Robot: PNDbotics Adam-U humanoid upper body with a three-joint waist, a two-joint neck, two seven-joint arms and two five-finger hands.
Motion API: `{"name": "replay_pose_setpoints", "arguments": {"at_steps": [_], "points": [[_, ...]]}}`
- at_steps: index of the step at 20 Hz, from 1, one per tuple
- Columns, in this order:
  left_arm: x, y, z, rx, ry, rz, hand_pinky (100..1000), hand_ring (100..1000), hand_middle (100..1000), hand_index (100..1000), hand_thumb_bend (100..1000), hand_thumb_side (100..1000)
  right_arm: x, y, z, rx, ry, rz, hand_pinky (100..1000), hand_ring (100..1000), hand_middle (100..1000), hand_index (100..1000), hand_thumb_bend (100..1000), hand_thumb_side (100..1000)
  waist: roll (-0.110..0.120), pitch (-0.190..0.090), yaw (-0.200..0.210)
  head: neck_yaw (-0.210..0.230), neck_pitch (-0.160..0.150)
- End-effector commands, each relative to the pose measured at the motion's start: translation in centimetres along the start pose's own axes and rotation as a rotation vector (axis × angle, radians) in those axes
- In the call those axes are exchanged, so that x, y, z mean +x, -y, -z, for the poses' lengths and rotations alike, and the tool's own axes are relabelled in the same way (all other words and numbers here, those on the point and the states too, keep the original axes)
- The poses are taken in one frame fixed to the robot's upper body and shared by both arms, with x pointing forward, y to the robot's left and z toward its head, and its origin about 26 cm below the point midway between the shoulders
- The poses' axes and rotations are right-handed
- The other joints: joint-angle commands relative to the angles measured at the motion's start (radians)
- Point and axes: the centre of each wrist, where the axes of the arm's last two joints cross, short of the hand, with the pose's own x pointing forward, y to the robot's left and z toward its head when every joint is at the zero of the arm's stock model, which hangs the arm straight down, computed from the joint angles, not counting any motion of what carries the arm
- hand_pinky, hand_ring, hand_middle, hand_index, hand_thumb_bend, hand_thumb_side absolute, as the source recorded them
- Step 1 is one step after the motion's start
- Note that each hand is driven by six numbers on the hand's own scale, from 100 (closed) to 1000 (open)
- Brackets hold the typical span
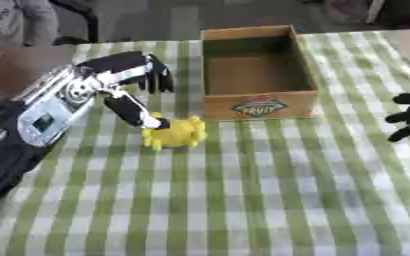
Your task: Pick up objects on the table and place them in the box.
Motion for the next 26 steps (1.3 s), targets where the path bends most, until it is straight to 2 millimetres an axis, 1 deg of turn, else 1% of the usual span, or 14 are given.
{"name": "replay_pose_setpoints", "arguments": {"at_steps": [1, 4, 6, 13, 19, 21, 22, 23, 24, 25, 26], "points": [[-0.3, -0.6, 0.2, 0.0, -0.014, 0.017, 587, 576, 567, 690, 539, 219, 0.5, 0.4, 0.3, 0.011, 0.02, -0.017, 480, 663, 757, 798, 100, 611, -0.002, -0.016, -0.002, 0.001, 0.0], [-0.6, 0.2, 1.1, -0.026, -0.024, 0.002, 587, 579, 572, 694, 540, 218, 0.5, 0.4, 0.3, 0.012, 0.022, -0.014, 479, 662, 757, 798, 100, 610, -0.003, -0.015, -0.005, 0.001, -0.001], [-0.8, 0.9, 1.5, -0.033, -0.034, -0.006, 586, 580, 576, 695, 533, 195, 0.5, 0.4, 0.3, 0.01, 0.023, -0.014, 479, 662, 757, 798, 100, 610, -0.004, -0.014, -0.005, 0.002, -0.001], [-1.3, 3.0, 2.9, -0.028, -0.059, -0.012, 585, 582, 581, 698, 530, 162, 0.5, 0.3, 0.4, 0.01, 0.025, -0.01, 479, 662, 757, 798, 100, 611, -0.007, -0.012, -0.006, 0.003, -0.002], [-1.5, 4.2, 3.5, -0.067, -0.039, -0.037, 580, 575, 574, 695, 522, 204, 0.6, 0.3, 0.4, 0.009, 0.026, -0.009, 479, 662, 757, 798, 100, 611, -0.01, -0.01, -0.008, 0.003, -0.003], [-1.3, 4.2, 3.5, -0.094, -0.023, -0.041, 568, 557, 553, 682, 514, 191, 0.6, 0.3, 0.4, 0.009, 0.026, -0.008, 479, 662, 757, 798, 100, 612, -0.009, -0.01, -0.008, 0.004, -0.003], [-1.3, 4.2, 3.5, -0.108, -0.018, -0.041, 555, 539, 535, 667, 504, 165, 0.6, 0.3, 0.4, 0.01, 0.026, -0.008, 479, 662, 757, 798, 100, 611, -0.009, -0.01, -0.008, 0.003, -0.003], [-1.3, 4.2, 3.5, -0.118, -0.015, -0.041, 538, 518, 512, 643, 493, 134, 0.6, 0.3, 0.4, 0.01, 0.026, -0.008, 479, 662, 757, 798, 100, 611, -0.009, -0.01, -0.008, 0.003, -0.003], [-1.3, 4.1, 3.4, -0.121, -0.014, -0.041, 509, 483, 474, 600, 480, 110, 0.6, 0.3, 0.4, 0.009, 0.026, -0.009, 480, 662, 757, 798, 100, 612, -0.009, -0.01, -0.007, 0.003, -0.003], [-1.3, 4.0, 3.4, -0.113, -0.015, -0.041, 477, 447, 433, 556, 467, 106, 0.5, 0.3, 0.4, 0.009, 0.025, -0.009, 480, 662, 757, 798, 100, 612, -0.009, -0.01, -0.007, 0.002, -0.002], [-1.3, 3.8, 3.3, -0.098, -0.015, -0.041, 461, 428, 411, 537, 458, 105, 0.5, 0.3, 0.4, 0.009, 0.024, -0.01, 480, 662, 757, 798, 100, 612, -0.009, -0.01, -0.007, 0.002, -0.003]]}}
